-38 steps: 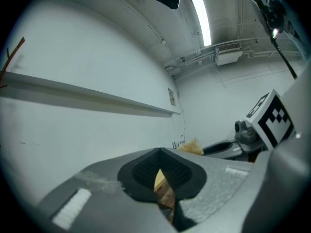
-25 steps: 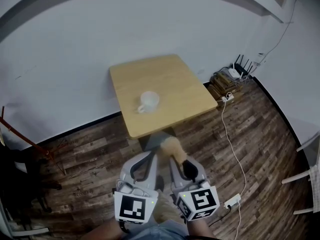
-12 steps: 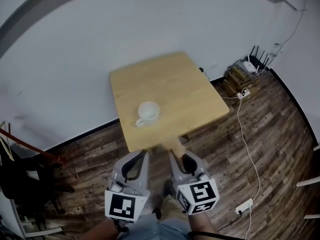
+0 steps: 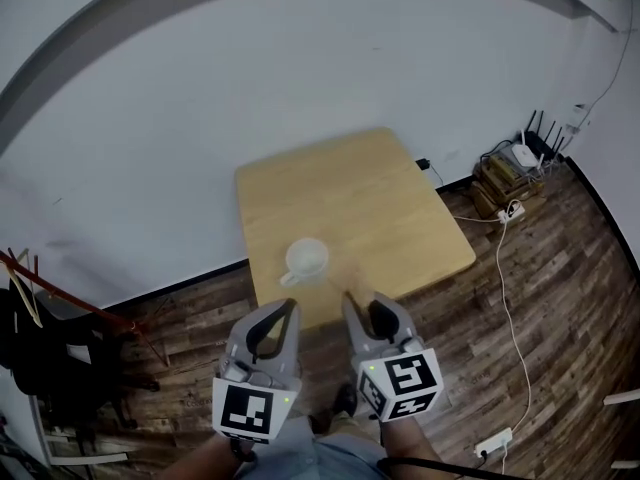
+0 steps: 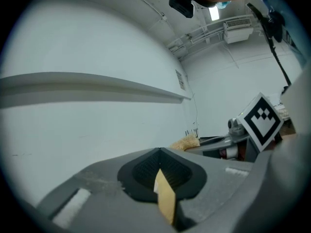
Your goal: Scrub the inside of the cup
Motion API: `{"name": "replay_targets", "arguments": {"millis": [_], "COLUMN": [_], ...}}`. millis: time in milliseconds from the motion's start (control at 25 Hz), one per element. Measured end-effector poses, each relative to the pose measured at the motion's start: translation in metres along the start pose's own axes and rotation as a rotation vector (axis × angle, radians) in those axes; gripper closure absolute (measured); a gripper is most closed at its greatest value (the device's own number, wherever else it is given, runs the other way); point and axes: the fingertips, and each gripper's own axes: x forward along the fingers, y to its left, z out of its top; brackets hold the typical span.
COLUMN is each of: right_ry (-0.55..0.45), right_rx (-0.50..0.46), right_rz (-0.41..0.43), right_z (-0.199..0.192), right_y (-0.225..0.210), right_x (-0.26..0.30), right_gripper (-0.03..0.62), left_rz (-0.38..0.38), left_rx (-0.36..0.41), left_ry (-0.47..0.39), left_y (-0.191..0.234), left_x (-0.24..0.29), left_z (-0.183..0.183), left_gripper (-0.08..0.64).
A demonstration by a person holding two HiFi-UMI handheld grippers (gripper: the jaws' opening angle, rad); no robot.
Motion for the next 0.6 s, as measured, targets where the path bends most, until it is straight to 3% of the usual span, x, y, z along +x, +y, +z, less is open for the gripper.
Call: {"name": "replay_targets", "arguments": {"millis": [320, 600], "right_ry": [0.039, 0.097], "right_rx": [-0.010, -0.057], "right_rz": [0.010, 0.013], "right_z": [0.001, 0.002], "right_y": [-0.012, -0.015], "right_x": [0.042, 0.086], "right_gripper": [0.515, 0.515], "left_rz": [0.075, 0.018], "left_rx": [-0.032, -0.066], "left_ry": [0.030, 0.029], "left_y": [0.052, 0.085], "left_x": [0.016, 0.050], "left_z": [-0.017, -0.042], "left_gripper": [0.538, 0.538]}}
